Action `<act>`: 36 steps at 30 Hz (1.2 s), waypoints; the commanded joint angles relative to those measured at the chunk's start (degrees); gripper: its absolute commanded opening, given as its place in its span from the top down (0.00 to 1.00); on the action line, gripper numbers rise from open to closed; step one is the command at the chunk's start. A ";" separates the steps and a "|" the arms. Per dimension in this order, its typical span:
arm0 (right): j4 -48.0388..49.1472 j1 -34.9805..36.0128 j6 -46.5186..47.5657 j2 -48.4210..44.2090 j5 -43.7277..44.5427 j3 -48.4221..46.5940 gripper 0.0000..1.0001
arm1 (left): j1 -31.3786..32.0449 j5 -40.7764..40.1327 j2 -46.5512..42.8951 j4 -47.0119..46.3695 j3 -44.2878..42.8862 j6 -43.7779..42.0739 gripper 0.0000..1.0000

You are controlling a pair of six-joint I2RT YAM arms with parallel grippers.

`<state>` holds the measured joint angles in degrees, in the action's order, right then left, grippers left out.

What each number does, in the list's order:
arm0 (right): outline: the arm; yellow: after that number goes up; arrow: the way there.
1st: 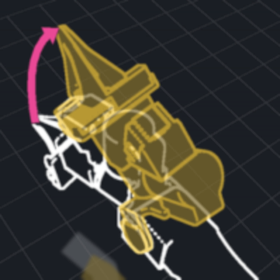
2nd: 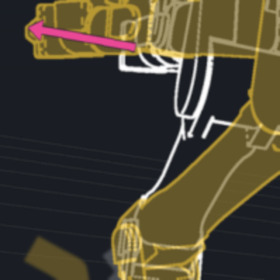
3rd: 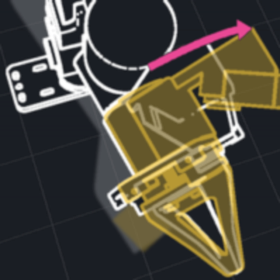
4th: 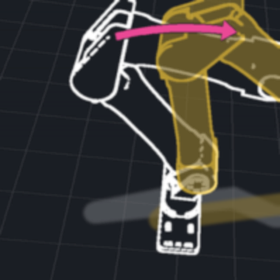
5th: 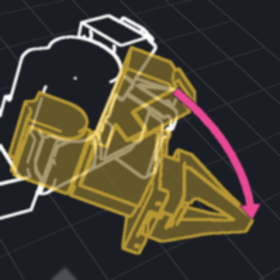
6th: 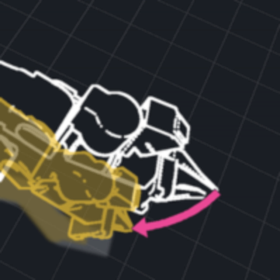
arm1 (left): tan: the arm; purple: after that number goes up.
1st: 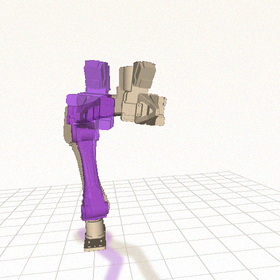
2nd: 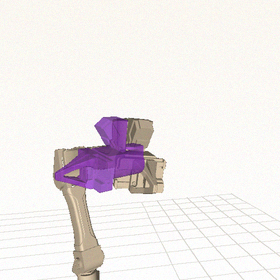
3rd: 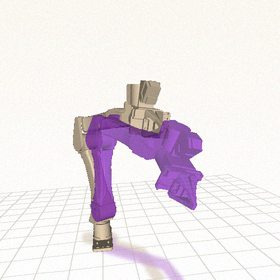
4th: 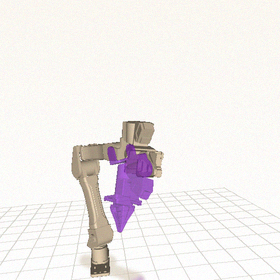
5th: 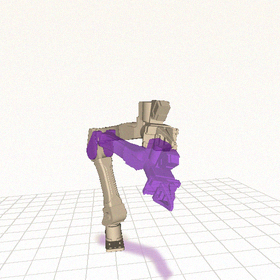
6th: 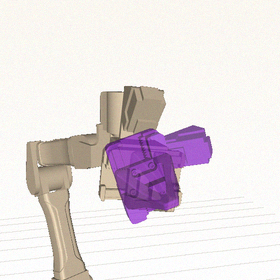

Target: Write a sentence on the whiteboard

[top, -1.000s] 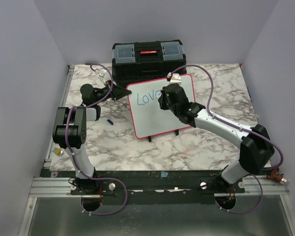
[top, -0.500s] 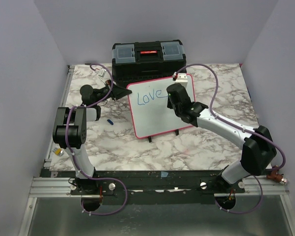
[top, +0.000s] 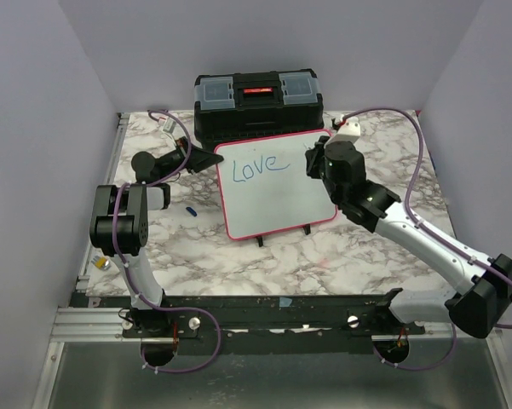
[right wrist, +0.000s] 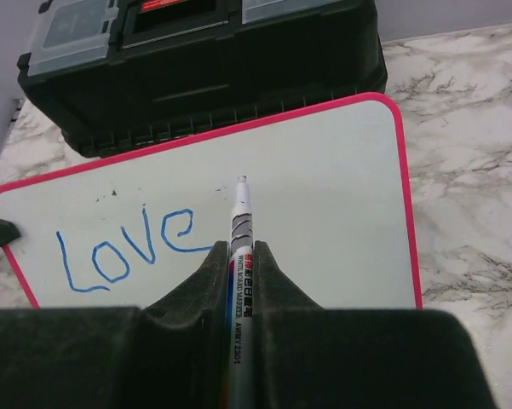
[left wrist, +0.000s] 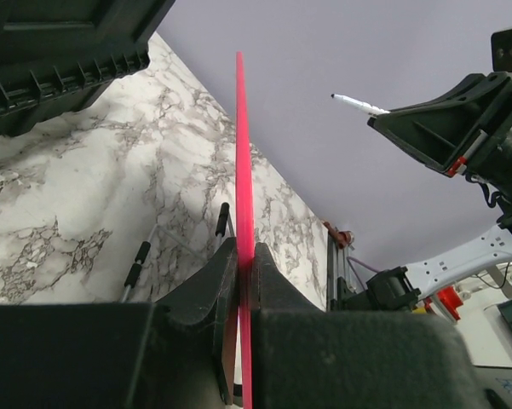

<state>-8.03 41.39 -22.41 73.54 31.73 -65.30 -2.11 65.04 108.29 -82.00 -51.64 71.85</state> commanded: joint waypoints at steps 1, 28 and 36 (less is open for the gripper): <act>1.48 -0.18 -0.66 -1.03 -1.33 2.05 0.99 | -0.71 0.05 -1.55 -1.26 0.62 -2.82 1.00; 5.00 -0.20 -2.66 -4.29 -4.76 9.44 0.99 | 0.48 -16.26 -11.71 41.58 3.43 -35.99 0.95; 5.66 -0.17 -3.34 -3.93 -5.97 10.66 0.99 | 0.53 -16.47 -11.64 42.15 3.28 -36.26 0.84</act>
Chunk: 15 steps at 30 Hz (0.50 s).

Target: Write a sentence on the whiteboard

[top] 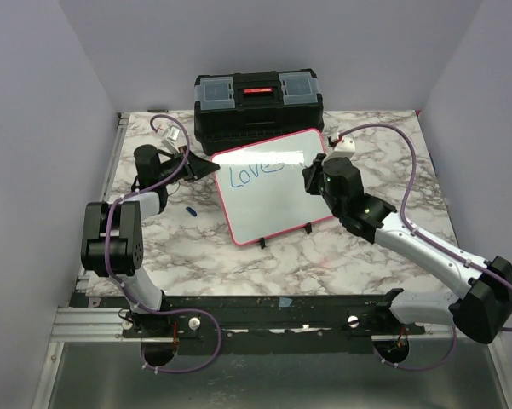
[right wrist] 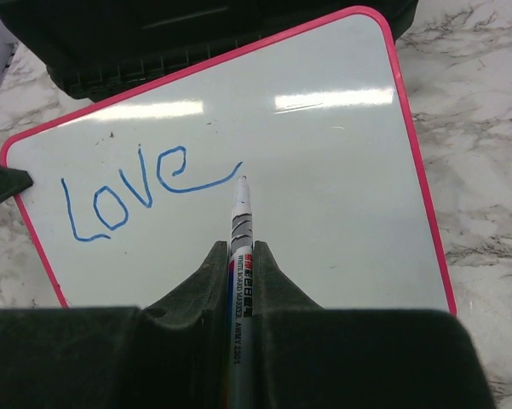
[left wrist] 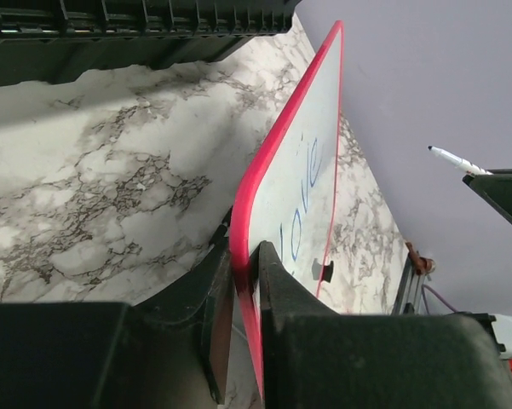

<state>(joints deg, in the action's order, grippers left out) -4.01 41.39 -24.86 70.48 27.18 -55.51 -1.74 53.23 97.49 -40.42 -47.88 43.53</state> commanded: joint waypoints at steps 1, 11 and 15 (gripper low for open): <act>1.64 -0.17 -0.92 -0.87 -1.72 0.92 0.99 | 0.16 -4.63 -0.88 0.53 -0.49 -7.93 0.84; 0.76 -0.15 1.47 0.65 -8.09 -0.27 0.99 | 0.16 -4.68 -0.88 -3.38 0.97 -6.89 1.00; 0.47 -0.16 1.57 2.88 -6.05 -1.98 0.99 | 0.25 -5.20 -0.99 -4.98 1.69 -6.44 1.00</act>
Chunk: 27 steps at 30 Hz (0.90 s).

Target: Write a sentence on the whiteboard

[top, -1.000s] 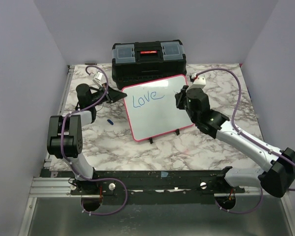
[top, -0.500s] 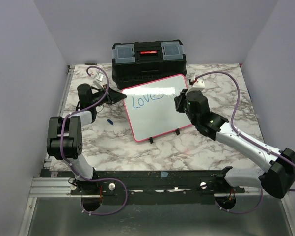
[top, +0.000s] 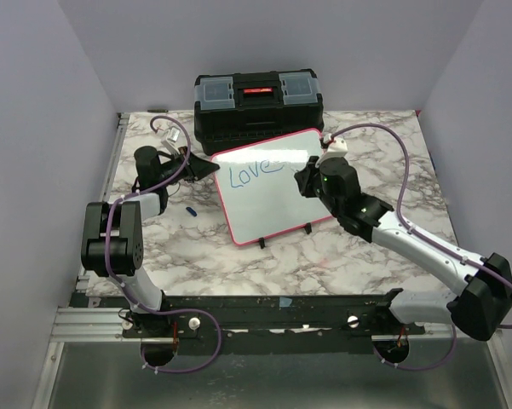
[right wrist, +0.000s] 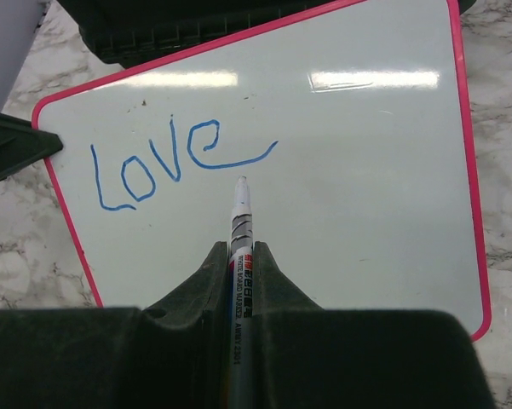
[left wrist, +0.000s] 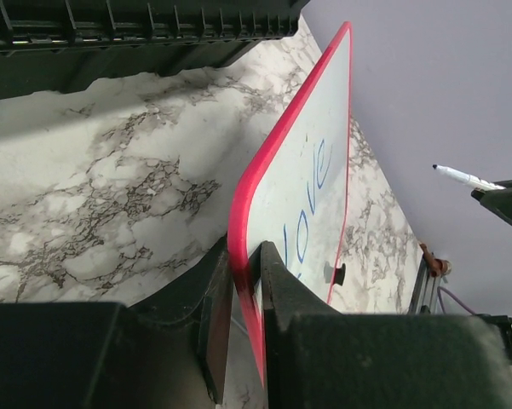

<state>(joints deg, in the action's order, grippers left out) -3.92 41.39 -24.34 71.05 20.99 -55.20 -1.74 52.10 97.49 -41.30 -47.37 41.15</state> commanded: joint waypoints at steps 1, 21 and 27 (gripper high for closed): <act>0.24 -0.17 0.96 3.53 1.67 -2.93 0.99 | 0.24 -4.15 -1.04 -4.42 1.32 -3.97 1.00; -0.13 -7.89 0.12 16.74 -3.14 -12.74 0.99 | 0.47 -6.31 -1.96 -7.85 3.42 -3.97 1.00; 0.41 -9.19 -0.50 18.46 -4.70 -13.04 0.99 | 0.51 -6.30 -1.80 -8.36 3.44 -3.84 1.00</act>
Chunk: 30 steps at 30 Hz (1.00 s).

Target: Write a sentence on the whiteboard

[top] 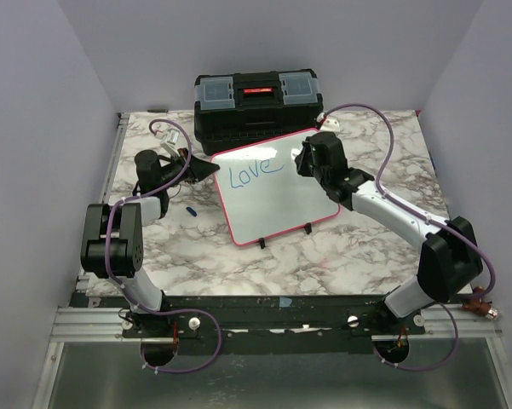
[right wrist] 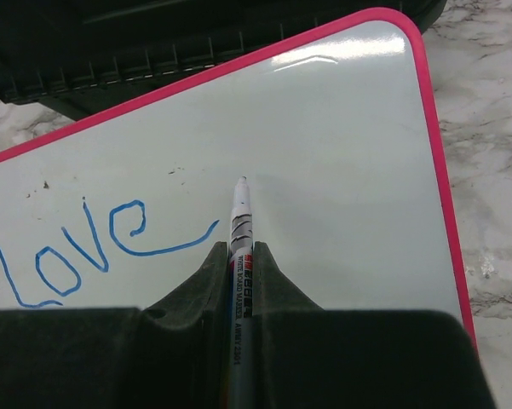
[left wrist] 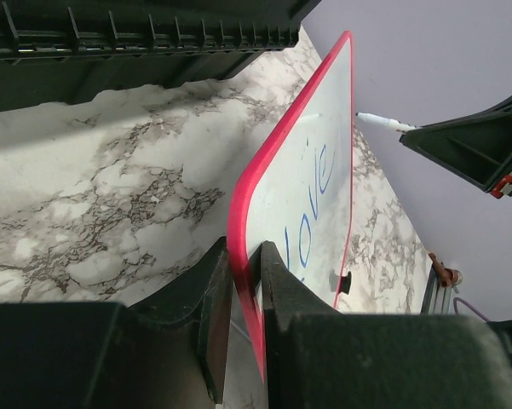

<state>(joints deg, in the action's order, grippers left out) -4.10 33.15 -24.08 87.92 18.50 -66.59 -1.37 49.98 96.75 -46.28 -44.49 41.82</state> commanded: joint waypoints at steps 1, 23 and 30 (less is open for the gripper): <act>0.54 -1.21 -1.02 2.02 -2.59 -1.77 0.99 | 0.15 -4.19 -1.04 -3.33 0.54 -4.56 1.00; 2.34 -2.45 -2.69 6.39 -5.80 -1.56 0.99 | 0.81 -4.45 -0.95 -2.73 0.21 -5.44 1.00; 2.53 -2.44 -3.29 5.81 -6.37 0.16 0.99 | 0.89 -4.57 -0.97 -2.58 0.04 -5.61 1.00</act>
<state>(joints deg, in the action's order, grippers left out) -1.93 31.00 -26.20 93.01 13.98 -68.16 -0.71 48.95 96.75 -47.07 -44.47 41.82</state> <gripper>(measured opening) 0.122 0.170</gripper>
